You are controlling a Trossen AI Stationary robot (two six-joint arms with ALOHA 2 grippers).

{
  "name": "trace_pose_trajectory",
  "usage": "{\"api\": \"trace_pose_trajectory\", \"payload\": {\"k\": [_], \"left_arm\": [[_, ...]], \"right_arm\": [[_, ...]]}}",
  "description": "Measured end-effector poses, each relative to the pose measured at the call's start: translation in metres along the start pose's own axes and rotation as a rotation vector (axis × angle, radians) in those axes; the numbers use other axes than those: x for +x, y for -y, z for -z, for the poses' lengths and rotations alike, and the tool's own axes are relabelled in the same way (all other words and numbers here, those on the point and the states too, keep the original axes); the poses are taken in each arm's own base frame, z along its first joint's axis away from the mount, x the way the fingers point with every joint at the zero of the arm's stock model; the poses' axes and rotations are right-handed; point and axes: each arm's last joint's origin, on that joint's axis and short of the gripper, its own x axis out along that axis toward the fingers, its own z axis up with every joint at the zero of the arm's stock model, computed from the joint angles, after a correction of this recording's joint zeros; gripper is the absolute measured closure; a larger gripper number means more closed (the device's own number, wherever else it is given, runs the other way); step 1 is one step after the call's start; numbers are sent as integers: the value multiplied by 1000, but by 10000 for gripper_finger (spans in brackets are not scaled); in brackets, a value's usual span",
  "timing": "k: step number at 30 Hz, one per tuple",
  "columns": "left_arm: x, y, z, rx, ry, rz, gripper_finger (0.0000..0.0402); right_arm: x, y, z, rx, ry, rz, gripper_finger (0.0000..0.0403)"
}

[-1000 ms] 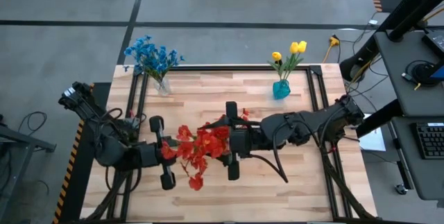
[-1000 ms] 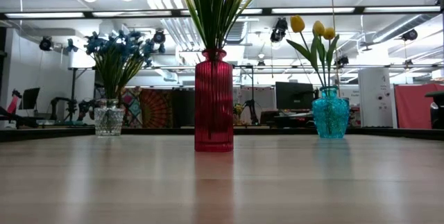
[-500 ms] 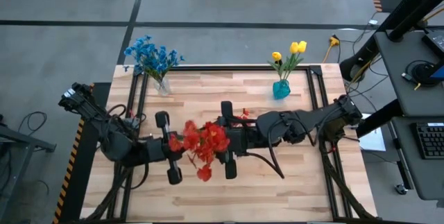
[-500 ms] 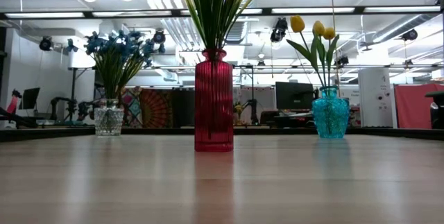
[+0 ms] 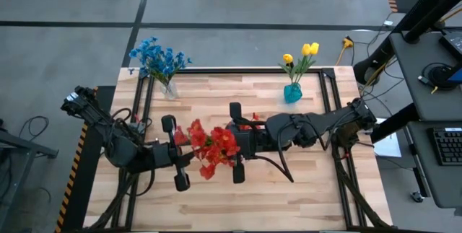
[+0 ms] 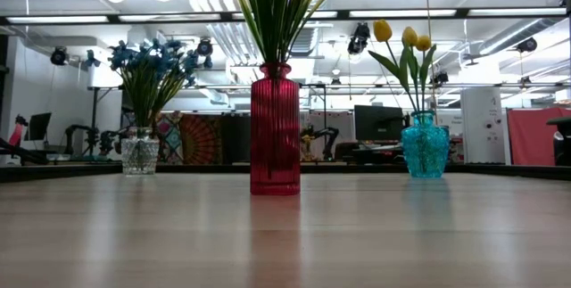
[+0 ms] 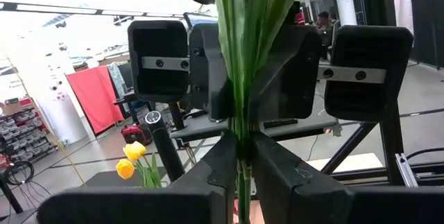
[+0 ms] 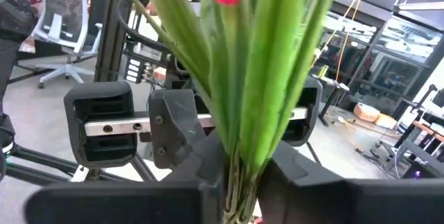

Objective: Sort flowers into vase by color
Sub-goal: Put the red flowers into the red vase

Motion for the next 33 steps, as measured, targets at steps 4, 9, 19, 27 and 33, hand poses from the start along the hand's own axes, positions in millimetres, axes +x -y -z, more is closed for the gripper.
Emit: {"api": "trace_pose_trajectory", "payload": {"k": [4,9,19,27,33], "left_arm": [[-1,-1,0,3,0,-2,347],[-5,-5,-2,16,-12,-15,286],[-29,-3,1,67,-145,-152,195],[-46,19,51,-10,-264,-54,188],[-49,33,107,-86,-317,-16,188]], "right_arm": [[-1,0,-1,-9,2,1,379],[-12,7,-10,7,20,7,387],[-75,38,-36,98,-79,-14,385],[-92,24,-4,159,-192,-37,385],[-113,12,19,212,-197,18,385]]}}
